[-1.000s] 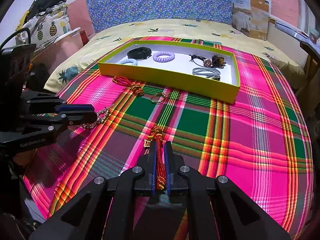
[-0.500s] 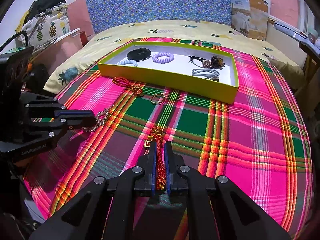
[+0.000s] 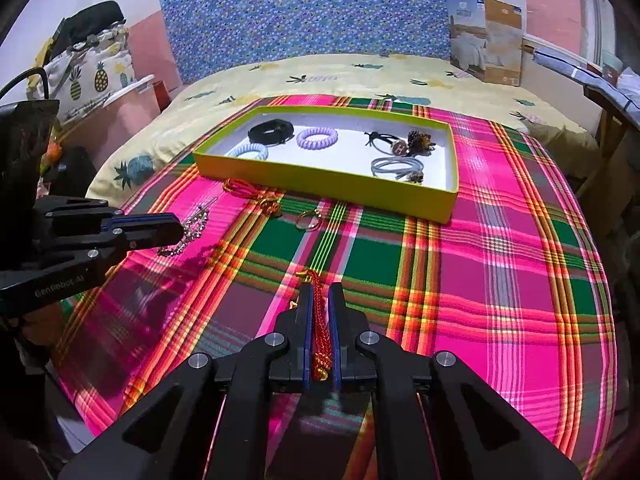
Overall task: Organize jewelry
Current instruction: 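Carry the gold clip in the left tool over the box while the right tool carries the tassel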
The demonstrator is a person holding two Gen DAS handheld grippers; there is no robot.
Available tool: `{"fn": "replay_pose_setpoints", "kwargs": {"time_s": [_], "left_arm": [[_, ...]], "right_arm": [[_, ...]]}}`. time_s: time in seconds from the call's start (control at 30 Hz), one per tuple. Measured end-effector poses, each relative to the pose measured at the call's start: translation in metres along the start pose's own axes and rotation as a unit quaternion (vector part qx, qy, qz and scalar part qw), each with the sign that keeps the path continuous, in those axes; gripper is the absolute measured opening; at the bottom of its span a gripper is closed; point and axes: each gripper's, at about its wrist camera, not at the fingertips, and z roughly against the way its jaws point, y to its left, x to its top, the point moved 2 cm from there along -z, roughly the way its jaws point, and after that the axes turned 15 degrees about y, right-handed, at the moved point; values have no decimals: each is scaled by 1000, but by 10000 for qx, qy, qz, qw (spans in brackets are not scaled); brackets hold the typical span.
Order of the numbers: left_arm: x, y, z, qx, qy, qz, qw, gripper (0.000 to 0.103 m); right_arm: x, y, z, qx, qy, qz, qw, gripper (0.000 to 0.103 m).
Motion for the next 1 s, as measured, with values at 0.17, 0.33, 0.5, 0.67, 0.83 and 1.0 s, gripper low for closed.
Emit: {"fn": "replay_pose_setpoints", "kwargs": {"time_s": [0.17,0.33,0.5,0.67,0.83,1.0], "left_arm": [[6,1,2,-26,-44,43,10000,5],[14,4,5,-33,-107,85,9999,5],[26,8,8,0,-177,117,9998,5],[40,15,8,43,-207,182,9996,5],[56,28,5,65,-224,263,9994,5],[72,41,-1,94,-217,361,9991,5]], "right_arm": [[6,-2,4,26,-50,-7,10000,7],[16,-4,11,12,-158,8,9999,7],[30,-5,21,-48,-302,90,9995,7],[49,-6,26,-151,-450,216,9986,7],[70,-15,25,-203,-544,221,9981,7],[88,-29,16,-272,-557,126,9980,7]]}}
